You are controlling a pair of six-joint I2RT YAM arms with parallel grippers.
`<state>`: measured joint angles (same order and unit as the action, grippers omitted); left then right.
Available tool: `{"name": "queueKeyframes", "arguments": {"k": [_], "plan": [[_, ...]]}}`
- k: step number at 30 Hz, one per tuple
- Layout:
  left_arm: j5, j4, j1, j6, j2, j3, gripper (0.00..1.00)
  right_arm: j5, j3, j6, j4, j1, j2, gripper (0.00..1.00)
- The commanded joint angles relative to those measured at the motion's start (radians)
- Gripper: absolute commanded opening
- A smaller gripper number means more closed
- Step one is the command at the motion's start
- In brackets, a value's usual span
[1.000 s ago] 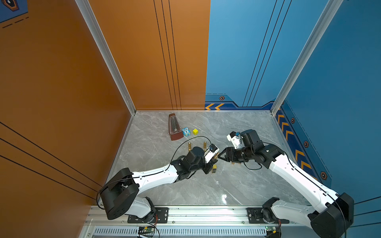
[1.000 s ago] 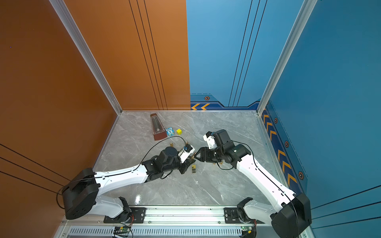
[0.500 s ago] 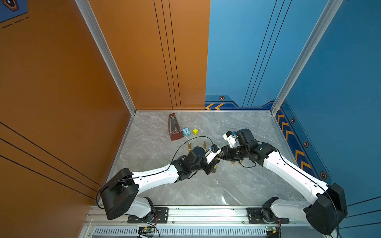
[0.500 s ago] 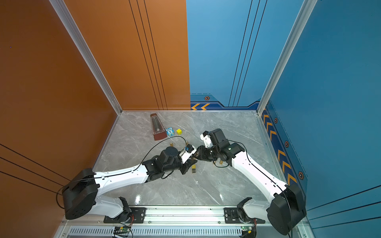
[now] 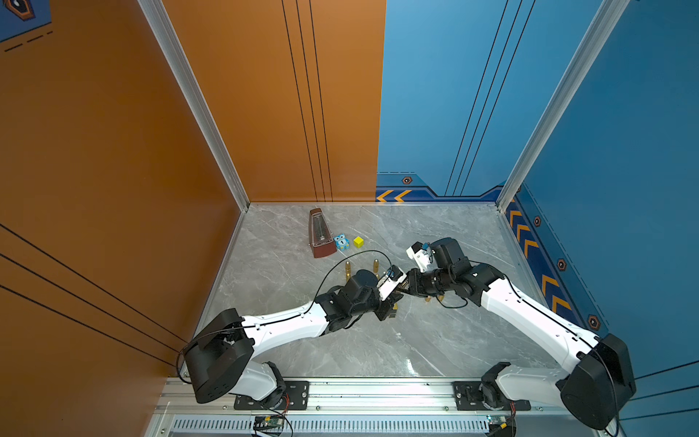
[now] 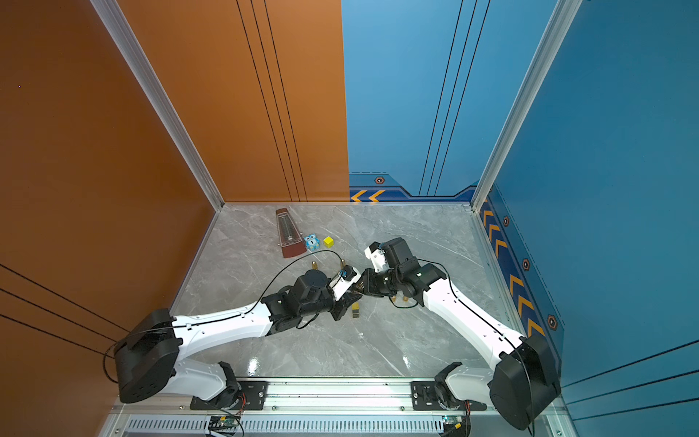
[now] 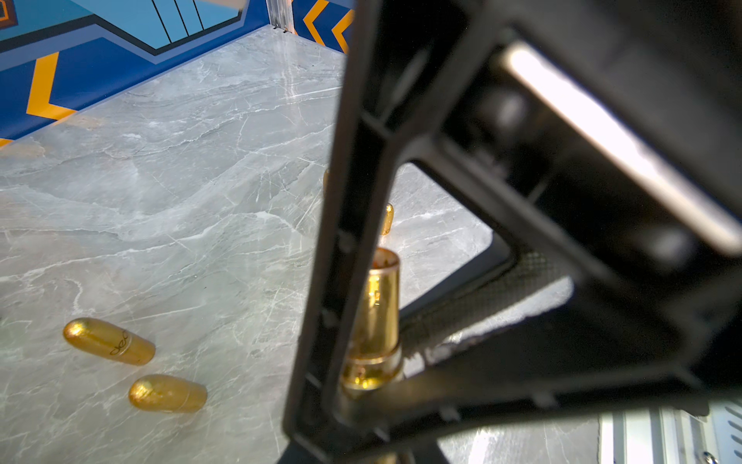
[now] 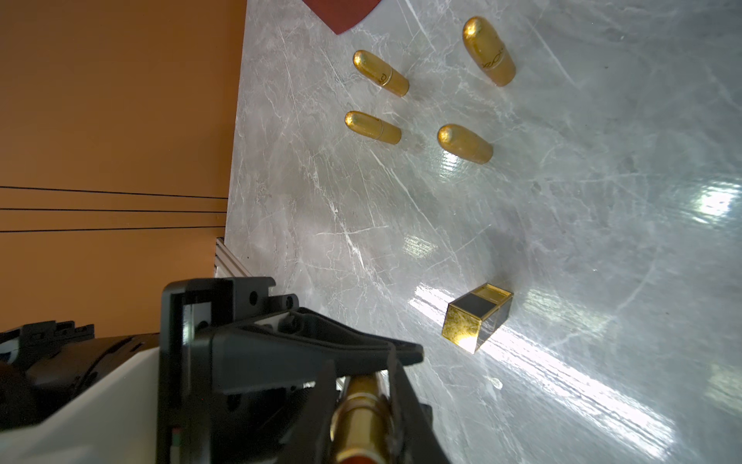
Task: Open the lipstick cap
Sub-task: Place the lipstick at the center of the board.
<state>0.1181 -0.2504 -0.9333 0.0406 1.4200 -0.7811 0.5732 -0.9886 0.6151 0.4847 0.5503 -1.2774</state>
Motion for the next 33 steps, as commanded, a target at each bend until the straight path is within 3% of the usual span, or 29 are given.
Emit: {"name": "queueKeyframes", "arguments": {"k": [1,5,8,12,18,26,33], "plan": [[-0.033,-0.014,-0.006,-0.020,-0.007,-0.029,0.00,-0.025,0.001,0.005,0.001,0.003,0.011,0.18],[-0.043,-0.014,-0.006,-0.021,-0.007,-0.024,0.00,-0.067,-0.007,-0.002,0.018,0.001,0.029,0.17],[-0.052,-0.015,-0.007,-0.021,-0.009,-0.023,0.10,-0.102,-0.013,-0.002,0.030,-0.007,0.042,0.17],[-0.082,-0.015,-0.004,-0.014,-0.011,-0.021,0.40,-0.128,-0.030,-0.006,0.046,-0.032,0.042,0.16],[-0.106,-0.013,0.009,0.011,-0.013,-0.011,0.66,-0.249,-0.070,-0.051,0.089,-0.074,0.030,0.16],[-0.147,-0.013,0.024,0.045,-0.012,0.001,0.98,-0.554,-0.106,-0.135,0.105,-0.105,-0.029,0.16],[-0.190,-0.002,0.025,0.082,0.017,-0.023,0.99,-0.706,-0.106,-0.197,0.033,-0.108,-0.133,0.16]]}}
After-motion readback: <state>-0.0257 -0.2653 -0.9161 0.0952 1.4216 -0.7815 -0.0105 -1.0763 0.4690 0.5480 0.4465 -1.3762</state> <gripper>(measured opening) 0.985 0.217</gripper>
